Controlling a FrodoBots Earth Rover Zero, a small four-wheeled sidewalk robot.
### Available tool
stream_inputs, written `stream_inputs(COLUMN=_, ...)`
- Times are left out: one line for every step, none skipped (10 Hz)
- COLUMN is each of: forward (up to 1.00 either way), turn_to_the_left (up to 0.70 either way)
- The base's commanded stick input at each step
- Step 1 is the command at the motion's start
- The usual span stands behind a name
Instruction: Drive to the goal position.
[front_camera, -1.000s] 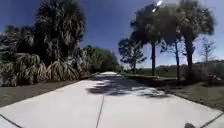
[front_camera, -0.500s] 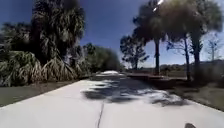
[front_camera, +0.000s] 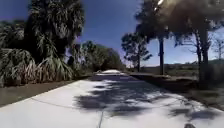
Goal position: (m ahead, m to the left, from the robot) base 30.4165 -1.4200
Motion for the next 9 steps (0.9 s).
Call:
stream_inputs(forward=1.00, turn_to_the_left=-0.40)
stream_inputs(forward=1.00, turn_to_the_left=-0.40)
stream_inputs(forward=1.00, turn_to_the_left=-0.40)
stream_inputs(forward=1.00, turn_to_the_left=0.00)
stream_inputs(forward=1.00, turn_to_the_left=0.00)
stream_inputs(forward=1.00, turn_to_the_left=0.00)
stream_inputs(forward=1.00, turn_to_the_left=0.00)
stream_inputs(forward=1.00, turn_to_the_left=0.00)
stream_inputs(forward=1.00, turn_to_the_left=0.00)
